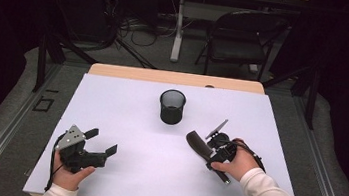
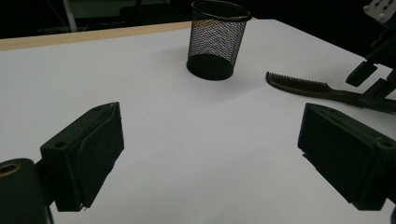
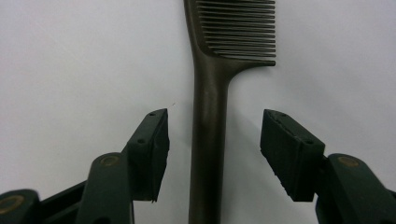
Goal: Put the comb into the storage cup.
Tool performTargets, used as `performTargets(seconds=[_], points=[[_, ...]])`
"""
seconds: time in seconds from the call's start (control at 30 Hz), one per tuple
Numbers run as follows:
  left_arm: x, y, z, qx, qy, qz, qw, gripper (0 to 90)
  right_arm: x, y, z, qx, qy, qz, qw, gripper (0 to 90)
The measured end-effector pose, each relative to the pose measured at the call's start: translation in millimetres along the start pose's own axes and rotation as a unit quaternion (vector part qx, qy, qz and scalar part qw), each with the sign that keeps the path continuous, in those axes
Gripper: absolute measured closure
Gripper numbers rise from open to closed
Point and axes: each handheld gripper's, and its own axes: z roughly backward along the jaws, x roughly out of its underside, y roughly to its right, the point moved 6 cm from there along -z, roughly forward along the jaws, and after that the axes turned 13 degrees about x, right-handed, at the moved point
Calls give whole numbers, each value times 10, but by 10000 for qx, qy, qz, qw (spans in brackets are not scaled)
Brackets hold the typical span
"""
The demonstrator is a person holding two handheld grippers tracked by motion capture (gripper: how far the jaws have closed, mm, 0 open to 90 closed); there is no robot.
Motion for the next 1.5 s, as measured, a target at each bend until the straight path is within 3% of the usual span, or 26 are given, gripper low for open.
performTargets(seconds=[0.07,0.1,0.13,0.17,0.2,0.47,0.57,0.6,0.9,1.07,1.2,1.23,1.4,1.43,1.47,1.5], points=[[2,-1,-1,2,-7,4,10000,73,23,29,25,17,-331,133,9994,459],[2,-1,-1,2,-7,4,10000,73,23,29,25,17,-331,133,9994,459],[3,-2,-1,1,-12,2,10000,73,28,-3,1,-27,-261,-97,9996,469],[3,-2,-1,1,-12,2,10000,74,28,-3,1,-27,-261,-97,9996,469],[3,-1,0,2,-10,11,10000,75,28,17,-16,-19,-251,51,9997,483],[7,-1,-3,13,-21,17,10000,76,50,31,-37,45,-450,208,9988,535],[7,-2,-5,9,-16,23,10000,76,49,24,-53,35,-397,167,9991,547],[7,-2,-4,8,-17,27,10000,76,43,4,-79,-2,-264,98,9996,559],[11,-4,-7,8,-21,33,10000,77,59,19,-67,31,-459,228,9987,612],[12,-6,-9,7,-31,29,10000,77,60,9,-84,-7,-404,127,9991,638],[12,-7,-9,11,-31,27,10000,76,66,17,-77,-2,-504,200,9985,653],[13,-7,-10,12,-32,28,10000,77,59,2,-99,-39,-370,103,9993,660],[14,-8,-11,20,-28,29,10000,77,60,-9,-106,-60,-393,52,9992,682],[14,-8,-11,22,-30,29,10000,76,69,6,-85,-40,-556,143,9983,684],[15,-9,-11,19,-31,31,10000,77,60,-12,-110,-66,-392,50,9992,686],[15,-9,-12,18,-31,30,10000,77,62,-13,-105,-53,-430,56,9990,692]])
